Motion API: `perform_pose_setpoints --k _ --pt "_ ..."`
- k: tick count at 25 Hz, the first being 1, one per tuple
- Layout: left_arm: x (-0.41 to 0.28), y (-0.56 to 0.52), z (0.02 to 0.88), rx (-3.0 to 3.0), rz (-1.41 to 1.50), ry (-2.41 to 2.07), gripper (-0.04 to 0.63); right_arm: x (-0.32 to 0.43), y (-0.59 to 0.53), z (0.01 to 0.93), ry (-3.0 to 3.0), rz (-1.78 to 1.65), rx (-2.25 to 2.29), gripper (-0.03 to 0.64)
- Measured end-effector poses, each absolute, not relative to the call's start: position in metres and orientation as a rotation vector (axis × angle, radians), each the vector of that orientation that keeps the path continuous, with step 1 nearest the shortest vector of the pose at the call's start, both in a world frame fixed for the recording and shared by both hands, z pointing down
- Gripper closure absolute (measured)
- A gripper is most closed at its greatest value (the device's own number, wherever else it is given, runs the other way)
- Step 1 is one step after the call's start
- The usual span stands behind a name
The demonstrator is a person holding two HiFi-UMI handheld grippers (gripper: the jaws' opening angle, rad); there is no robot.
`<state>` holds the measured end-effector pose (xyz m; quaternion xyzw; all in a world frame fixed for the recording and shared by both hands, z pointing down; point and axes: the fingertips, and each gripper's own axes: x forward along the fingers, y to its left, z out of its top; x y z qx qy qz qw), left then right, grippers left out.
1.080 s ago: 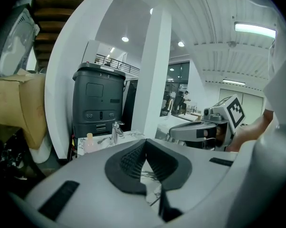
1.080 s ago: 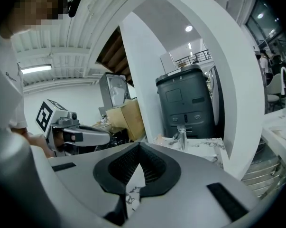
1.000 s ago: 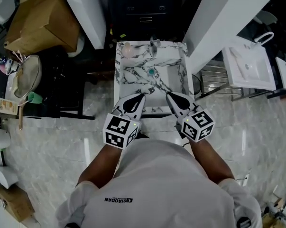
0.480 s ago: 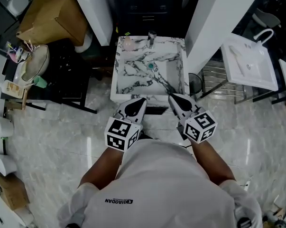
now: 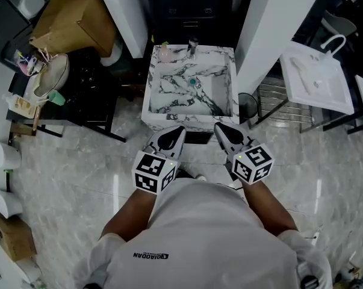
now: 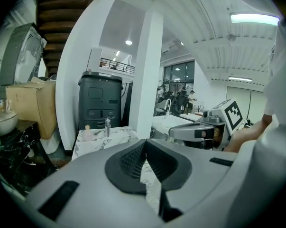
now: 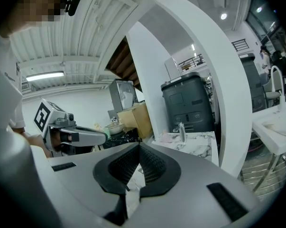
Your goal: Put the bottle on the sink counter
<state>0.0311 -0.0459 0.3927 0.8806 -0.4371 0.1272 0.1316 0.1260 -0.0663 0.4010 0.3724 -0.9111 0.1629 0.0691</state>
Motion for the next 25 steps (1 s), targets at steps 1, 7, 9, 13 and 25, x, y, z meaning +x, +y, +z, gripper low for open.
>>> perform_pose_setpoints --k 1,7,9,13,25 --pt "0.031 -0.046 0.392 2.558 0.369 -1.267 0.58 0.127 -0.066 0.4 -2.743 0.495 1.126 0.577" --pt "0.028 -0.054 0.385 2.587 0.36 -1.252 0.58 0.124 -0.071 0.394 -2.739 0.495 1.16 0.577" --pt "0.025 -0.056 0.382 2.6 0.36 -1.238 0.58 0.12 -0.072 0.393 -2.732 0.497 1.168 0.577" --pt "0.016 -0.062 0.378 2.62 0.364 -1.207 0.58 0.108 -0.075 0.389 -2.713 0.519 1.188 0.577" --pt "-0.007 -0.06 0.372 2.667 0.377 -1.115 0.58 0.077 -0.071 0.386 -2.675 0.5 1.236 0.577"
